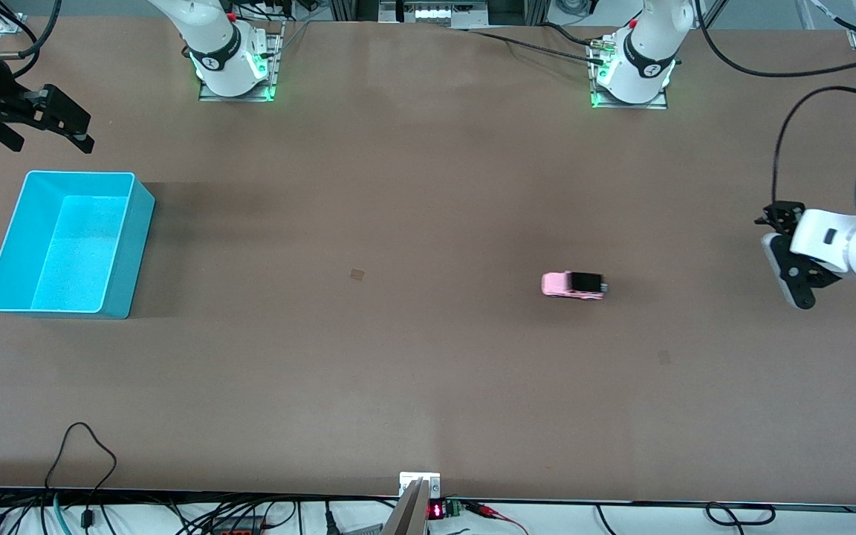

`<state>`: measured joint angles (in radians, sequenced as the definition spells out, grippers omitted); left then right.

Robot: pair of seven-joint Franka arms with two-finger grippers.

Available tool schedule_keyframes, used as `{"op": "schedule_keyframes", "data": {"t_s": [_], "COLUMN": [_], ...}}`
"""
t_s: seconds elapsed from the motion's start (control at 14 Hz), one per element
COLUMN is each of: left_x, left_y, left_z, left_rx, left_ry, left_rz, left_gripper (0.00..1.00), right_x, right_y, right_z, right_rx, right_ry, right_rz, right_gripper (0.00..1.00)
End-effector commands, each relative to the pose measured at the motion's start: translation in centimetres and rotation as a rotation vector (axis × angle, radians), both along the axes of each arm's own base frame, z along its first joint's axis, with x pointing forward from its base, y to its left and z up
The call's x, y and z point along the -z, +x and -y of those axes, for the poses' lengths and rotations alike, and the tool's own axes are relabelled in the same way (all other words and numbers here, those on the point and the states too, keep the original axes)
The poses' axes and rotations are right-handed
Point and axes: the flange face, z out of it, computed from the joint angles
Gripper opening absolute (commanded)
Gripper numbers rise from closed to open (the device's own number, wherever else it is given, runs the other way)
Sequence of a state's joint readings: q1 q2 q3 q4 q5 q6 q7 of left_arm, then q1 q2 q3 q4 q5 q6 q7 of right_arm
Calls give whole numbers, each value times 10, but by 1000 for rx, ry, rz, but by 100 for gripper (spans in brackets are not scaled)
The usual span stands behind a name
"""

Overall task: Wind and store pink jeep toy
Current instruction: 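Raise the left gripper away as the jeep rolls toward the blue box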

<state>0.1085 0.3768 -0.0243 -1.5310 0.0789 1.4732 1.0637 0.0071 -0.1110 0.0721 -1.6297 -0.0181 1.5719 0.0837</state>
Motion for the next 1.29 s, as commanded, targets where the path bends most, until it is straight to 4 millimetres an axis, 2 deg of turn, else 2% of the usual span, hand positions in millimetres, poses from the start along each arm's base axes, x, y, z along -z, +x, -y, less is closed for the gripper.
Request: {"op": "schedule_keyframes", "data": {"t_s": [0.0,0.14,0.43,0.65,0.93,1.08,1.22], "left_x": [-40,-58,-82,-99,-110,-125,-130], "left_y": [-15,-23,-25,-19,-10,-10,-17], "left_z": [36,63,91,95,93,78,76], "left_rx": [-153,-270,-441,-532,-618,-779,-983], "left_ry": [122,194,269,282,235,218,200], "left_rz": [-5,10,66,104,181,320,447], "left_gripper": [100,100,100,100,100,100,100], "right_x": [-1,-1,0,4,16,29,52], "right_y": [-4,-4,-4,-3,2,8,13], "right_z": [2,2,3,8,10,11,13], "right_rx": [7,7,6,17,-25,-33,-65], "right_ry": [-4,-4,-4,-2,-2,-2,-8], "right_rz": [1,1,-2,-10,-45,-82,-167], "right_gripper": [100,100,100,100,100,100,100]}}
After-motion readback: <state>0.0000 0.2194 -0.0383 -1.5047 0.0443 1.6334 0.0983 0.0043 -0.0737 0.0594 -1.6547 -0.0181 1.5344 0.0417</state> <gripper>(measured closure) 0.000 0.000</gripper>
